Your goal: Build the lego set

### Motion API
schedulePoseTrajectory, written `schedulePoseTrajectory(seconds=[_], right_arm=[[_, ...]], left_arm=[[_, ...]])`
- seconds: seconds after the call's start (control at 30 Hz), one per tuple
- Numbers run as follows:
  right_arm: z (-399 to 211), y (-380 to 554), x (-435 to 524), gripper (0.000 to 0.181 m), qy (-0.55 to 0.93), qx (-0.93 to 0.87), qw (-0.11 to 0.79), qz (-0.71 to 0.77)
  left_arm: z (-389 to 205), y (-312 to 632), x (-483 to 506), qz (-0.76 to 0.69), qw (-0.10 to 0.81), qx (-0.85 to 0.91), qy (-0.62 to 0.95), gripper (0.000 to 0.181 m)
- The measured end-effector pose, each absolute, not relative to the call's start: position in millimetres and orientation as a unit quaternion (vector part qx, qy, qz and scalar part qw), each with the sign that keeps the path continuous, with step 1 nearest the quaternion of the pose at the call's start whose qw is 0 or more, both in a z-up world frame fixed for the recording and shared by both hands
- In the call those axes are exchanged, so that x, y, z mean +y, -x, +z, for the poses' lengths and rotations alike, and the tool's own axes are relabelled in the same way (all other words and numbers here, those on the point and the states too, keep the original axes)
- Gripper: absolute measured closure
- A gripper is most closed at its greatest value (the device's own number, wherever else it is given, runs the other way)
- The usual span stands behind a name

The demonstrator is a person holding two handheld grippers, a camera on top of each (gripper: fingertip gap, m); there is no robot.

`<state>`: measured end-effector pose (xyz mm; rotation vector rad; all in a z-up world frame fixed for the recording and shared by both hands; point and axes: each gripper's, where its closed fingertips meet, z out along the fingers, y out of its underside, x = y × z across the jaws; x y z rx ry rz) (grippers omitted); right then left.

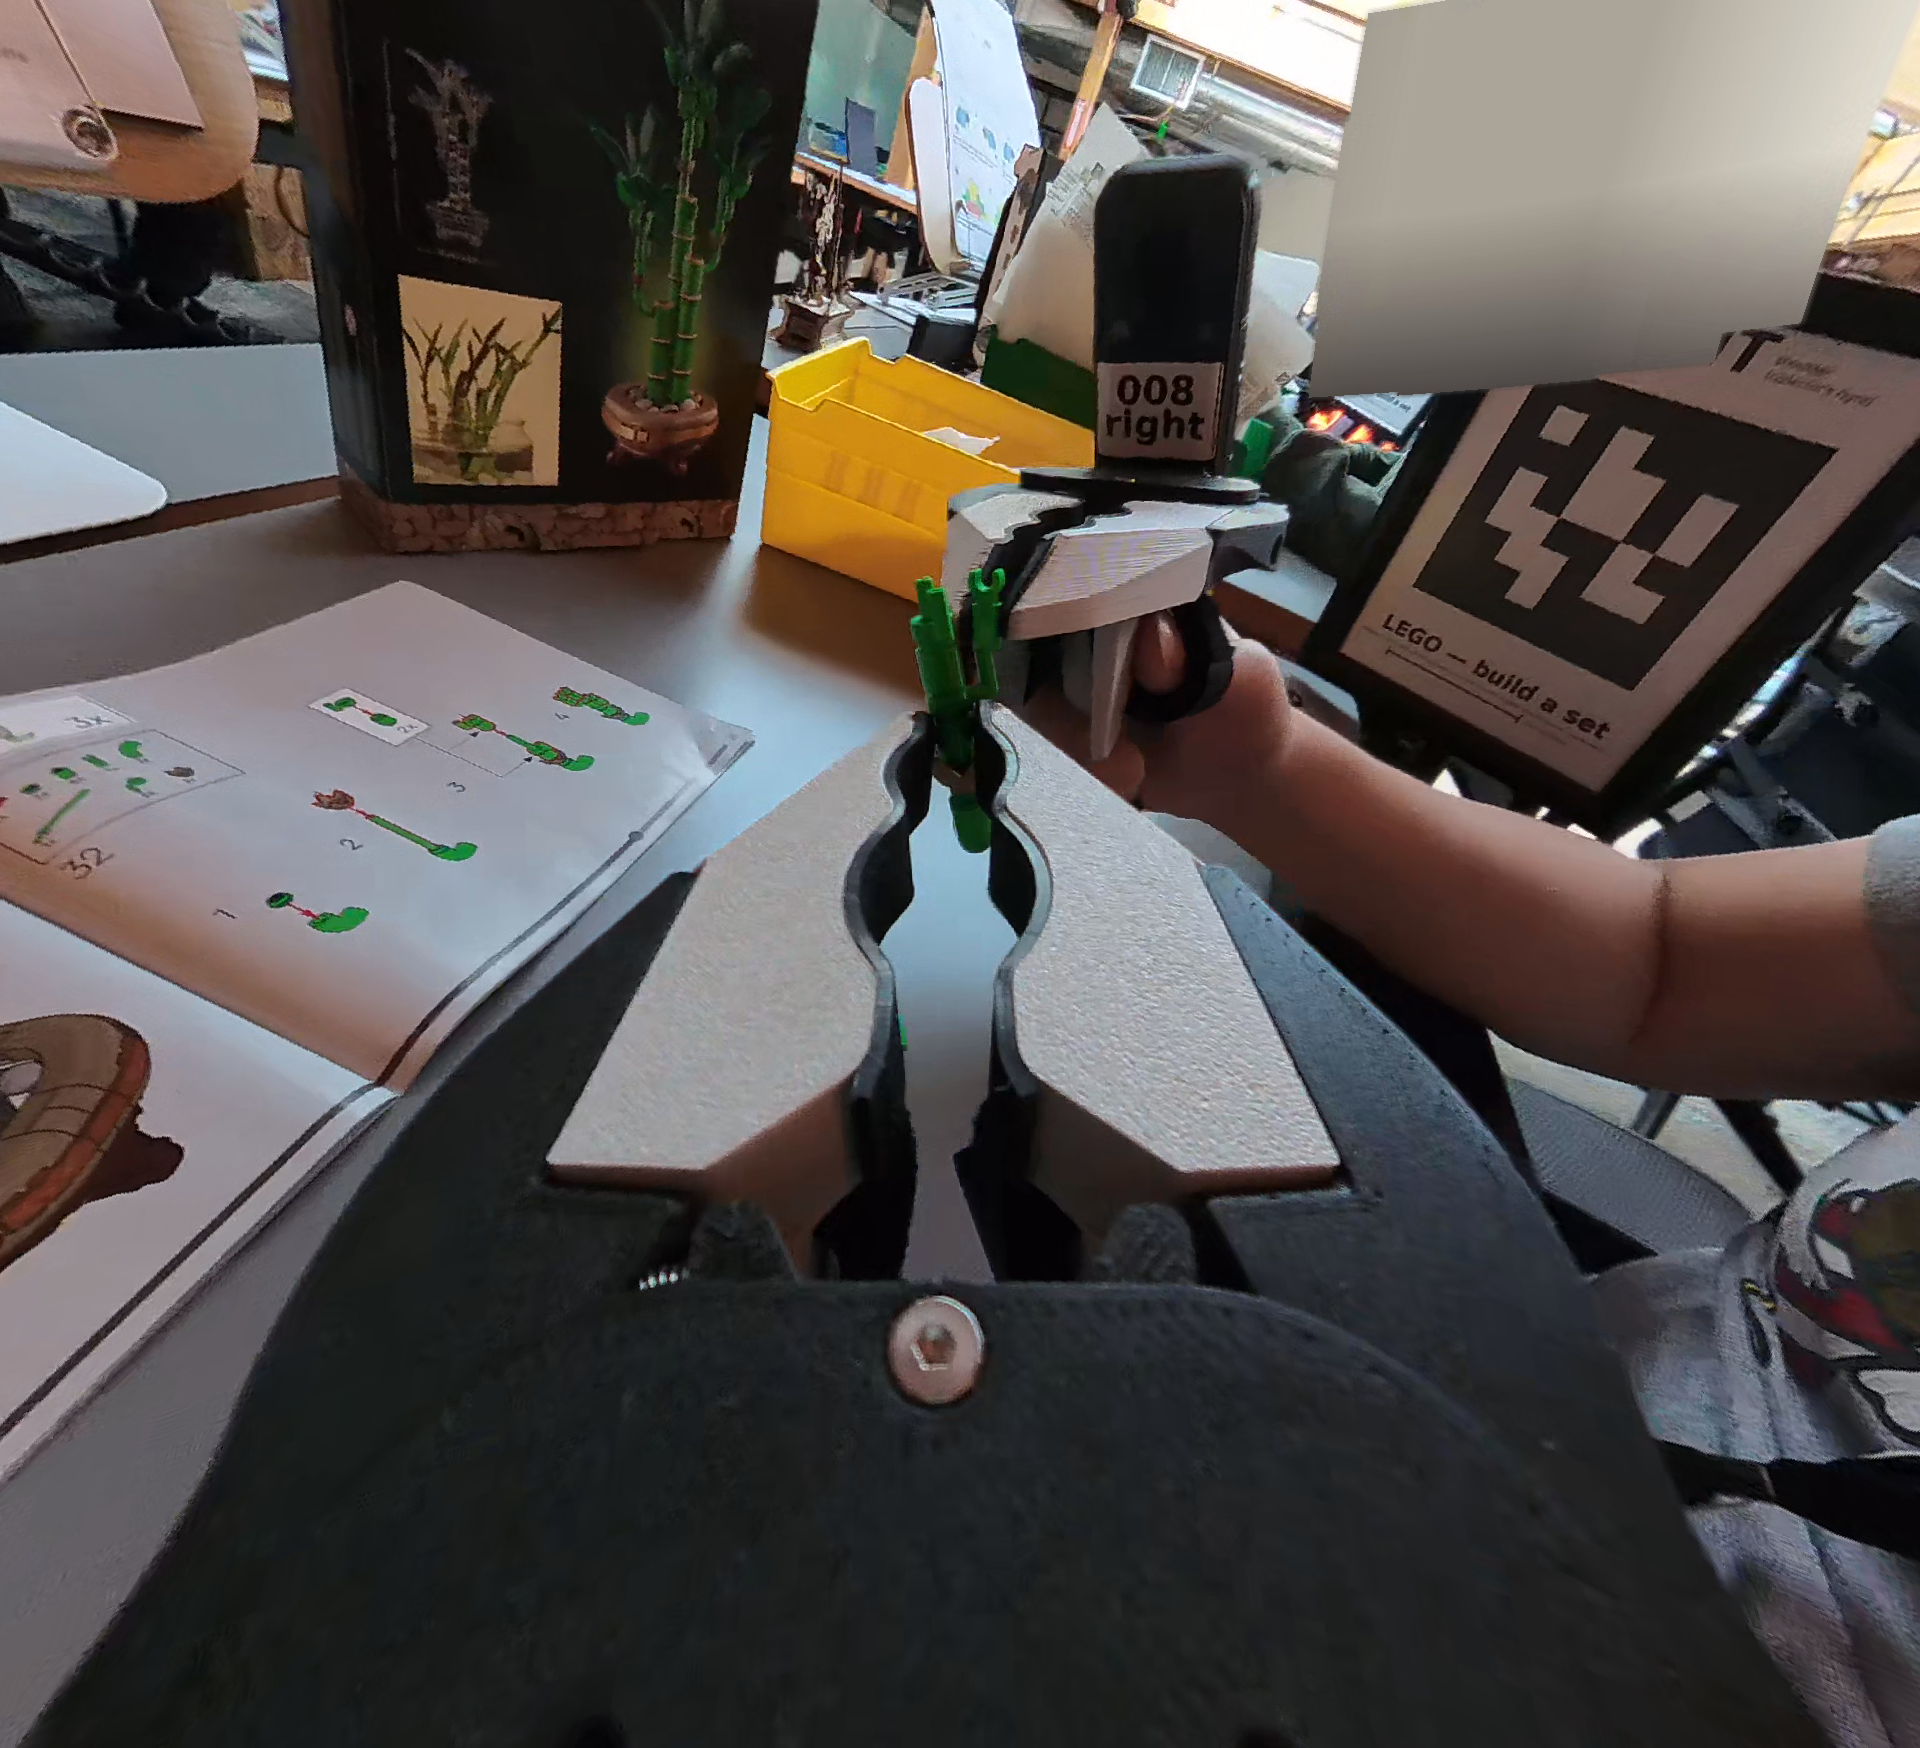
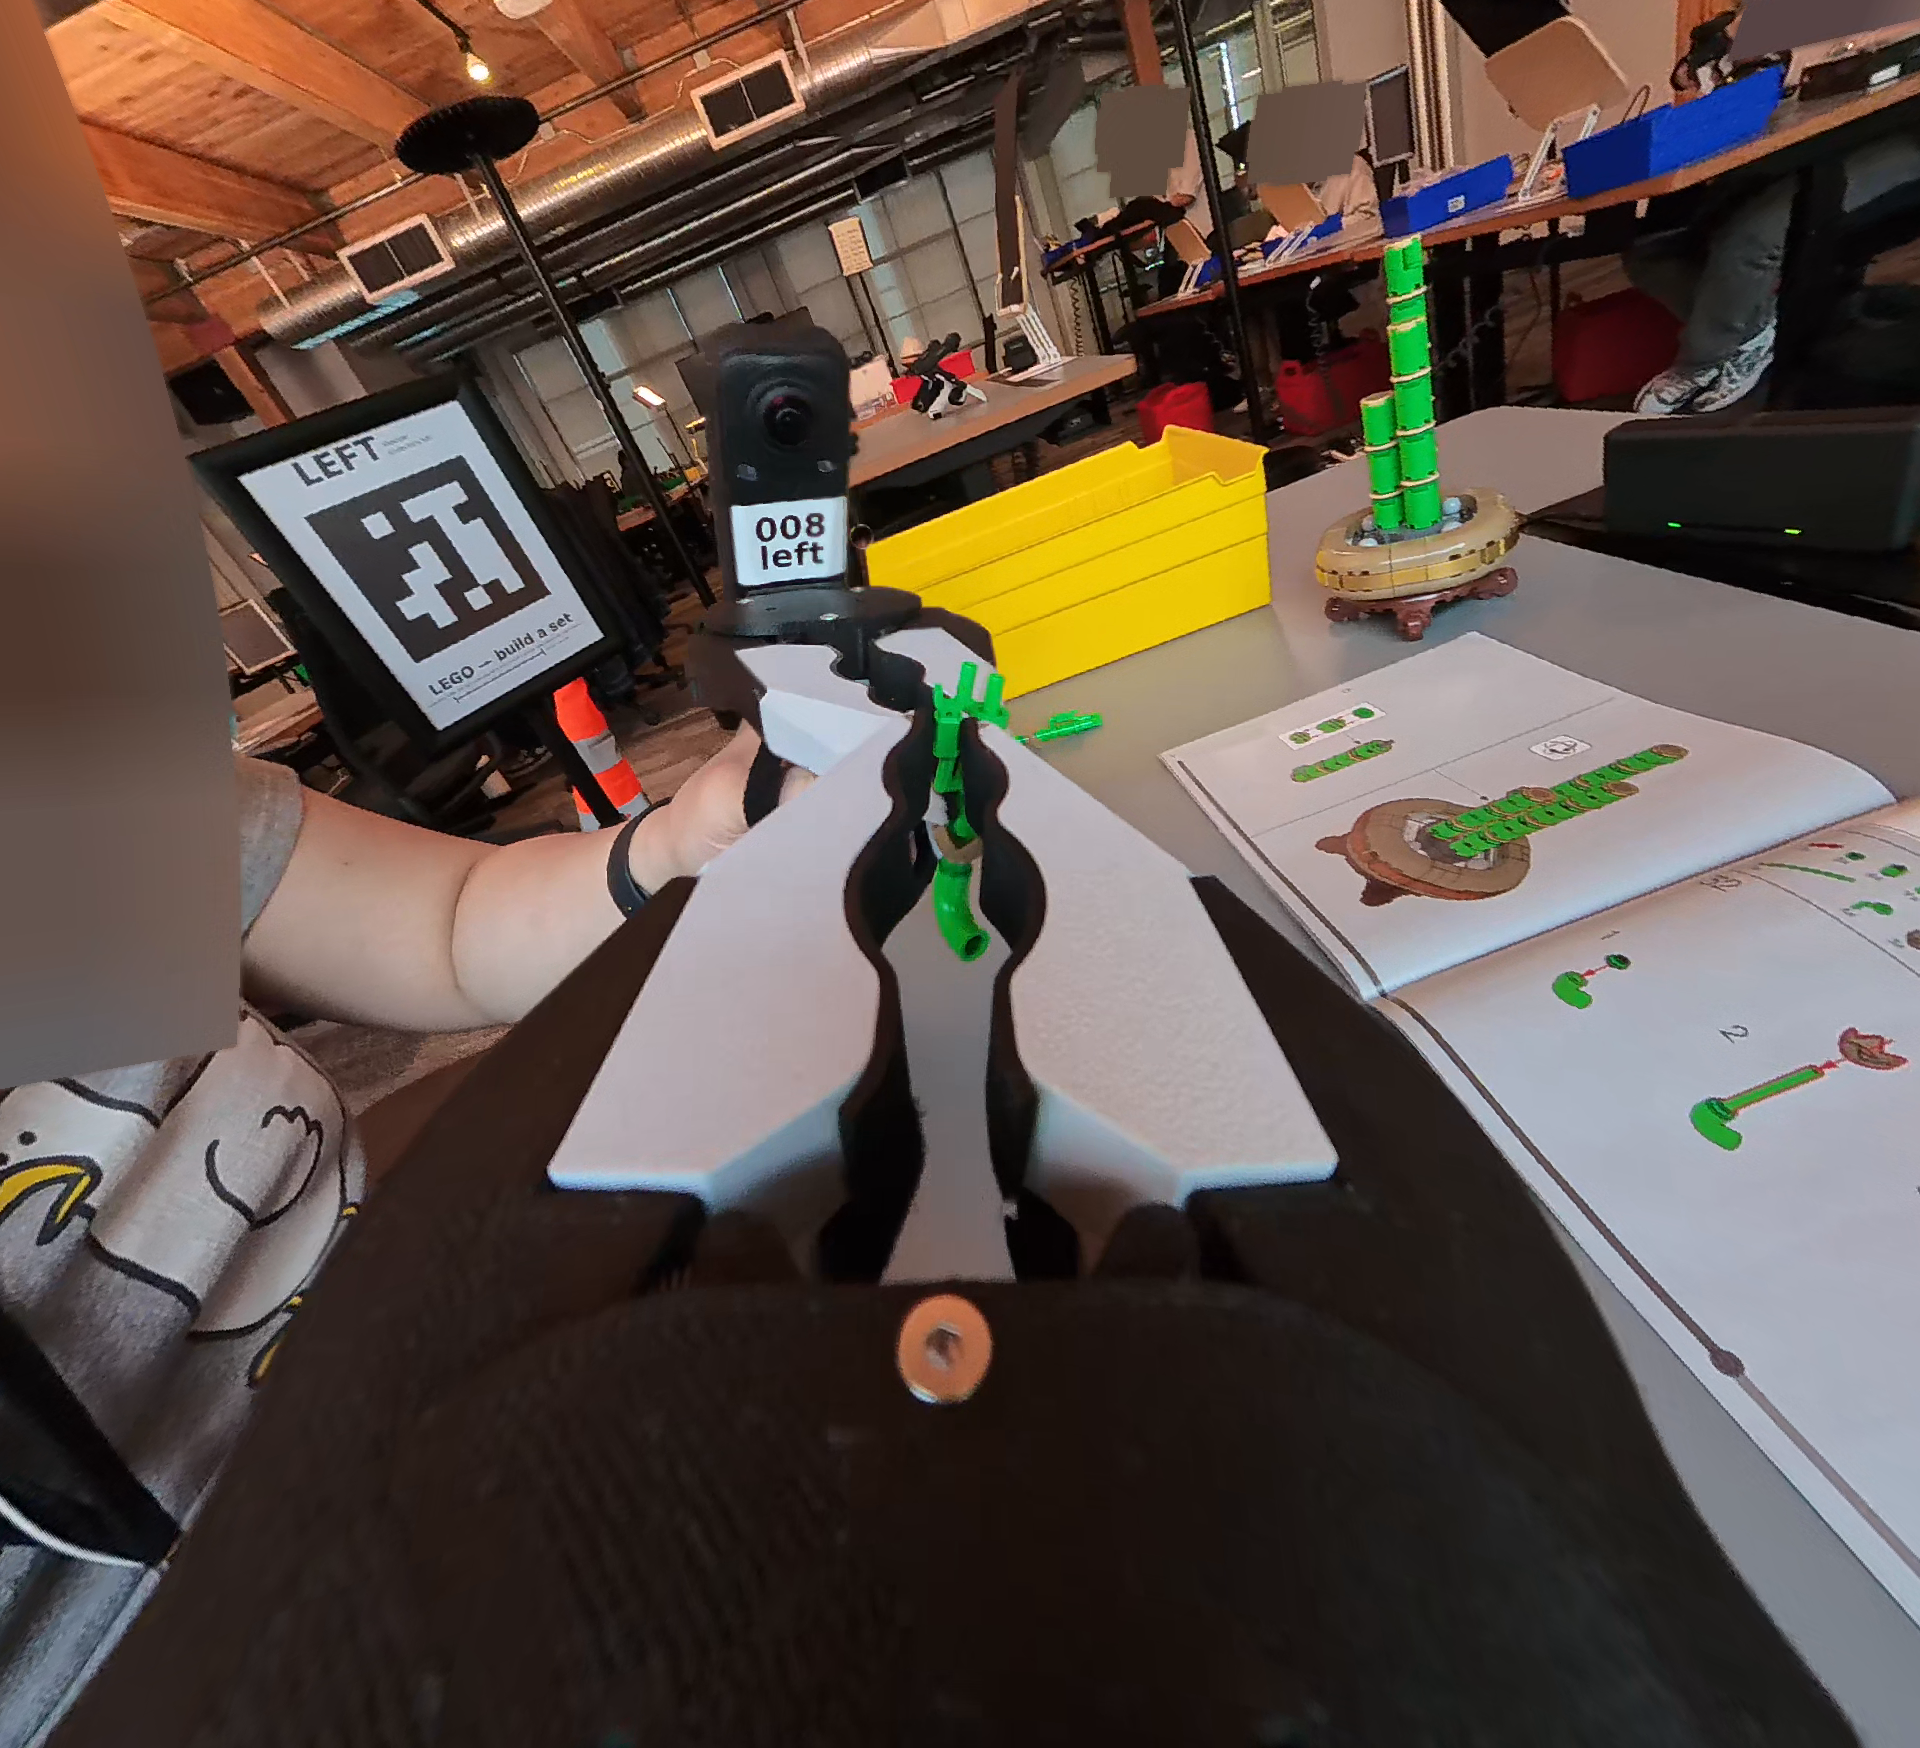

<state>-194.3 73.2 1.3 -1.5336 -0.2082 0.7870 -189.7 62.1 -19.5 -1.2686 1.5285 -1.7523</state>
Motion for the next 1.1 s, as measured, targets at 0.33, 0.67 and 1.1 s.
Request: schedulePoseTrajectory(seconds=[0.33, 0.67, 1.1], right_arm=[[1.3, 194.1, 73.8, 0.178, 0.647, -0.08, 0.652, 0.388], [-3.8, 193.5, 74.5, 0.178, 0.657, -0.095, 0.65, 0.371], [-23.5, 188.4, 85.0, 0.177, 0.727, -0.085, 0.625, 0.27]], left_arm=[[-19.1, 189.9, 64.8, -0.604, 0.295, 0.576, 0.466, 0.175], [-23.4, 189.0, 66.0, -0.588, 0.297, 0.58, 0.479, 0.175], [-41.4, 184.1, 78.9, -0.505, 0.341, 0.608, 0.508, 0.176]])
